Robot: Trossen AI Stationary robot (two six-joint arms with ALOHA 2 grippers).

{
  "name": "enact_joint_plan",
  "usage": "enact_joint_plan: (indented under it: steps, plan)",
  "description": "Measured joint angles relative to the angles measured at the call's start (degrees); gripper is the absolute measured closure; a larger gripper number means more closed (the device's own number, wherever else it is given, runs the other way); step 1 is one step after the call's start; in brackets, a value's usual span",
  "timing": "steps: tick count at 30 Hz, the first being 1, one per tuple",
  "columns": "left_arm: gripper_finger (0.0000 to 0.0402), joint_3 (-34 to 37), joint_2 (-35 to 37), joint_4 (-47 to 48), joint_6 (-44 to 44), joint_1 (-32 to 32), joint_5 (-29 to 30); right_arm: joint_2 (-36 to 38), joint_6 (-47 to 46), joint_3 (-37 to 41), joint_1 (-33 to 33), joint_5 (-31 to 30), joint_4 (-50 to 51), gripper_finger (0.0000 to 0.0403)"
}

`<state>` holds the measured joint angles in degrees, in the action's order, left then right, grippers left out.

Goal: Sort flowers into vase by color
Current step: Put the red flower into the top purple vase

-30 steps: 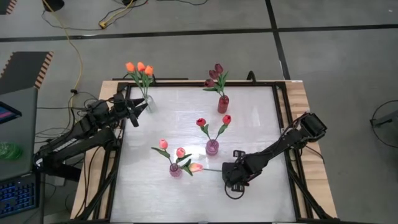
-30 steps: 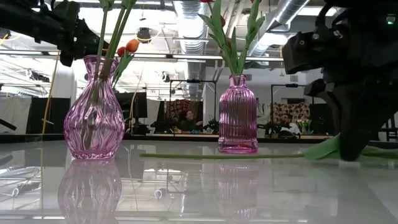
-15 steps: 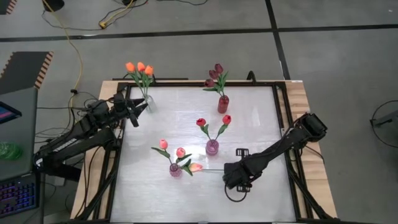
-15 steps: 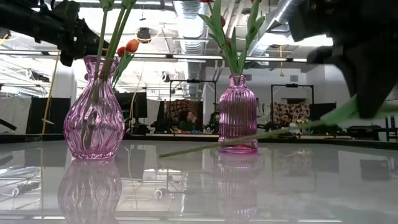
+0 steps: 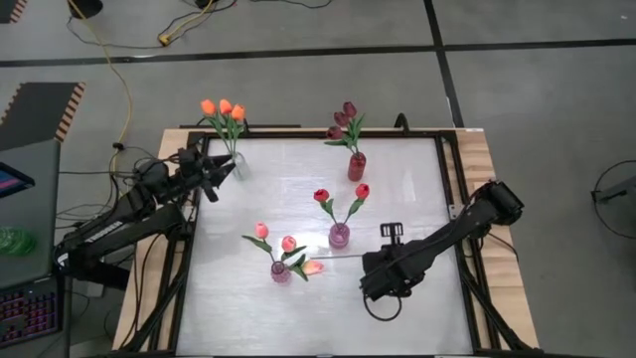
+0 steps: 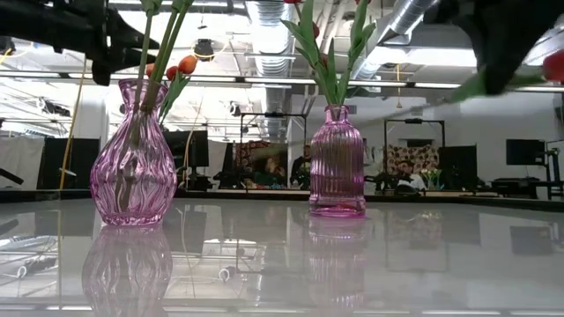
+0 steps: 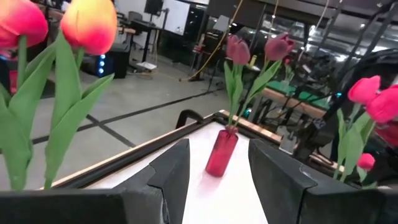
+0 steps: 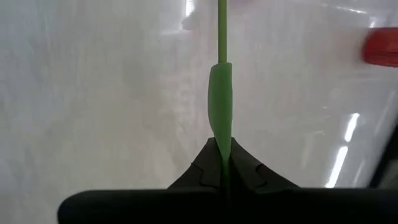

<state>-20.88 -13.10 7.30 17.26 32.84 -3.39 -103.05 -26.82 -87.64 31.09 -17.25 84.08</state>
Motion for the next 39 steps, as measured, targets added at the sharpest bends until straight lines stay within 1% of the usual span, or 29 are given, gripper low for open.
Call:
enact_joint_plan:
  steps: [4,9,12,17,25,29,32,35,39]
  plan:
    - [0.0251,0.0,0.0,-0.3,0.0,0.0,-0.9,0.0,-1.9,-3.6,0.6,-0.9,5.3,0.0371]
    - [0.0251,0.0,0.0,-0.3,0.4,0.0,-0.9,1.5,-0.7,-6.5,2.8,-0.9,6.0,0.037]
    - [0.0251,0.0,0.0,-0.5,0.2,0.0,-0.9,3.9,-1.8,-7.0,3.8,-1.7,6.1,0.037]
    - [0.0251,0.0,0.0,-0.8,0.1,0.0,-0.8,8.6,-3.8,-7.4,3.9,-6.8,6.0,0.0372]
    - [0.0251,0.0,0.0,-0.8,0.1,0.0,-0.6,16.6,-3.1,-7.4,3.7,-12.1,6.0,0.0371]
    - [0.0251,0.0,0.0,-1.2,0.1,0.0,-0.3,19.8,-2.8,-7.4,3.7,-17.4,6.0,0.0371]
    - [0.0251,0.0,0.0,-3.8,1.0,0.0,-0.3,21.4,-0.2,-7.4,3.5,-19.9,4.9,0.0371]
    - [0.0251,0.0,0.0,-9.1,3.1,0.0,-0.9,22.2,4.1,-7.4,2.9,-22.0,2.6,0.0371]
    - [0.0251,0.0,-0.1,-17.0,6.1,0.0,-3.3,22.2,13.9,-7.4,1.2,-23.9,-2.2,0.0371]
